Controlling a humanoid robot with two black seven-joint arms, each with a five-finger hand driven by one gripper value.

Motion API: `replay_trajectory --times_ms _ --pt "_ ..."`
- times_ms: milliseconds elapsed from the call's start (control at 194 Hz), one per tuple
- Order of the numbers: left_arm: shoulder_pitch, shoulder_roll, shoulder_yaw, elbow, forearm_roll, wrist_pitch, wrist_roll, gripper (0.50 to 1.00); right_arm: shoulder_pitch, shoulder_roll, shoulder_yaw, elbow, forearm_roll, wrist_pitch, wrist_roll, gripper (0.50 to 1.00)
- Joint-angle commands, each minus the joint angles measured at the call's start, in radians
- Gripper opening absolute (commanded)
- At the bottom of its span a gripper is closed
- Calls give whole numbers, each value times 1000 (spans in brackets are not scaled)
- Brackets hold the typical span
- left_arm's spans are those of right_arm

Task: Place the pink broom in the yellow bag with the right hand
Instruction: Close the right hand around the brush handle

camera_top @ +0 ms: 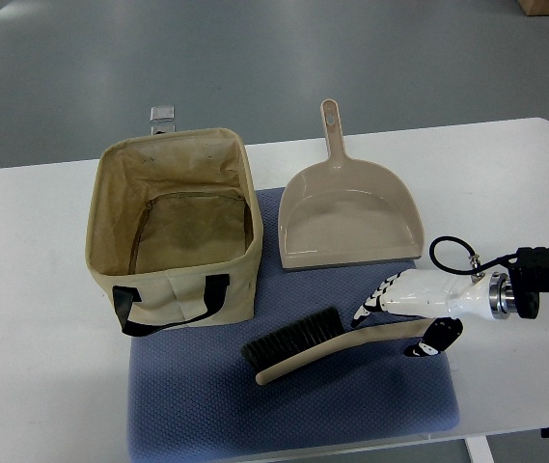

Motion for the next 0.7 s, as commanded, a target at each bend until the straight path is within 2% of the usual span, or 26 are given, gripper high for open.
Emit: replay_trajectory --times_ms 0,284,345,418,515,696 --pt "0 0 1 0 0 -1 0 1000 0 2 -11 -2 -12 -25 -5 774" --pt "0 0 0 0 0 1 0 1000 -3 4 -16 -19 -54 -44 -16 646" --pt "0 0 0 0 0 1 0 1000 0 4 -24 -26 -58 -60 -16 596" --pt "0 0 0 0 0 -1 0 1000 4 4 -27 -34 -60 -74 -16 500" --pt "0 0 1 0 0 1 0 1000 9 2 -25 -48 -58 -96 -14 500" --pt "0 0 0 0 0 -1 0 1000 21 -10 -11 -59 -49 -182 -7 500"
